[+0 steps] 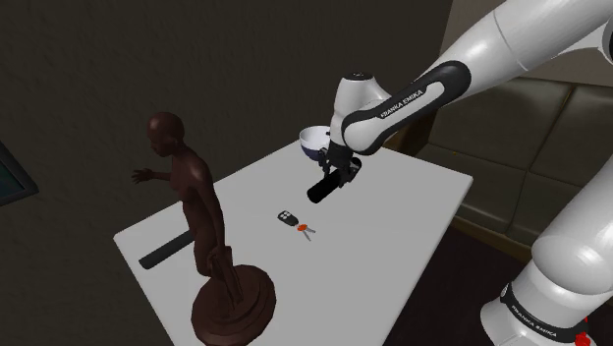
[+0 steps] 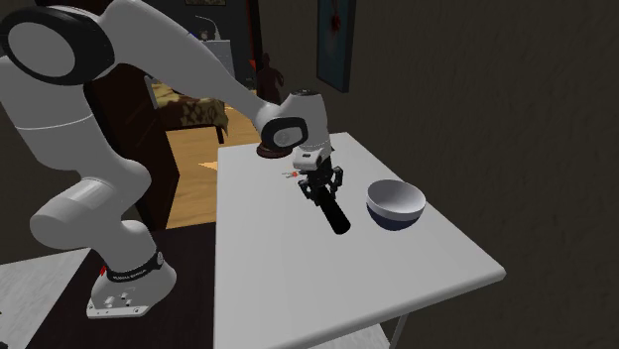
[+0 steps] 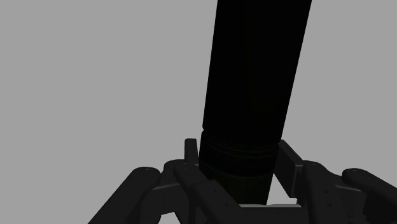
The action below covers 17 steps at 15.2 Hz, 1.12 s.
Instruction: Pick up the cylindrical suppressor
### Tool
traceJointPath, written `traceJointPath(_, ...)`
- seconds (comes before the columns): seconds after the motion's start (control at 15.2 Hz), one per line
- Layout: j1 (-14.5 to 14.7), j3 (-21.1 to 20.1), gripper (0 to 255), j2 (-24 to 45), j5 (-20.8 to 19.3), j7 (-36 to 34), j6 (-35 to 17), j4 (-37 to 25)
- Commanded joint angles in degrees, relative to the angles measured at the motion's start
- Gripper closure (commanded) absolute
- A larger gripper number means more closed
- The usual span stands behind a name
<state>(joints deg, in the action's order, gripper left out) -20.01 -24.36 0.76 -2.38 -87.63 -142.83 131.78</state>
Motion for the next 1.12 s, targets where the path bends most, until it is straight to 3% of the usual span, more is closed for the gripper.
traceJointPath(0.0, 0.00, 0.01, 255, 0.02, -0.01, 0.01, 0.01, 0.03)
traceJointPath(1.06, -0.02, 0.43, 255, -6.16, 3.89, 3.00, 10.75, -5.08)
